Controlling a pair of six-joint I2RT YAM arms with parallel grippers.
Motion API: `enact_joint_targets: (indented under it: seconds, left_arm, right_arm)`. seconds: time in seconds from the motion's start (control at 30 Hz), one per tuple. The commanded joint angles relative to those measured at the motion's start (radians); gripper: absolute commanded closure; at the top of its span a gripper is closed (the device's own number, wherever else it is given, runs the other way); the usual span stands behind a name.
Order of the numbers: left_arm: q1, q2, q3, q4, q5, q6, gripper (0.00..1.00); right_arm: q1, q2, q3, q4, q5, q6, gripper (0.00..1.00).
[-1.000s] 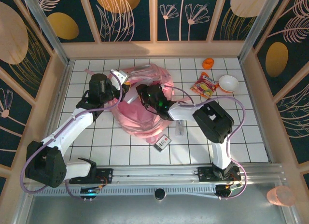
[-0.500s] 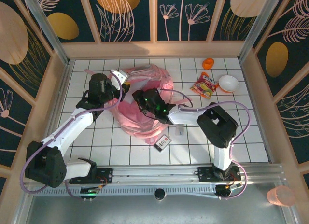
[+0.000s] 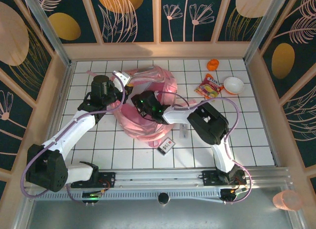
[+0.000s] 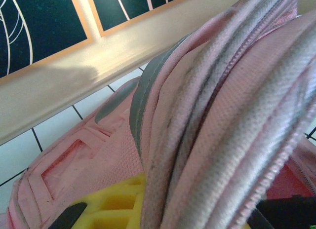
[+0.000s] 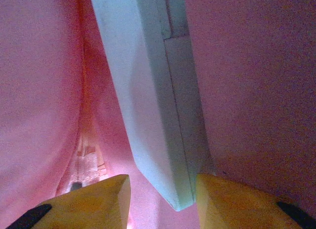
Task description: Pack the student bag
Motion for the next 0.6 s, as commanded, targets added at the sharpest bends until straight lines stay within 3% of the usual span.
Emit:
enact_joint_targets:
  seconds: [0.0, 0.23, 0.4, 0.57]
  left_arm:
    - [-0.007, -0.053, 0.065, 0.196, 0.076, -0.036, 1.0]
    - [-0.006, -0.062, 0.065, 0.196, 0.09, -0.045, 1.0]
    - [-0.007, -0.066, 0.066, 0.189, 0.067, -0.044, 1.0]
    - [-0.006, -0.047, 0.047, 0.15, -0.068, -0.049, 1.0]
  right_arm:
    - [-0.005, 0.043, 0.065, 0.01, 0.018, -0.016, 0.65]
    - [-0.048, 0.125, 0.191, 0.039, 0.01, -0.069, 0.77]
    - [-0.057, 0.136, 0.218, 0.051, 0.0, -0.086, 0.75]
    - [-0.049, 0.003, 0.105, 0.037, -0.007, -0.16, 0.68]
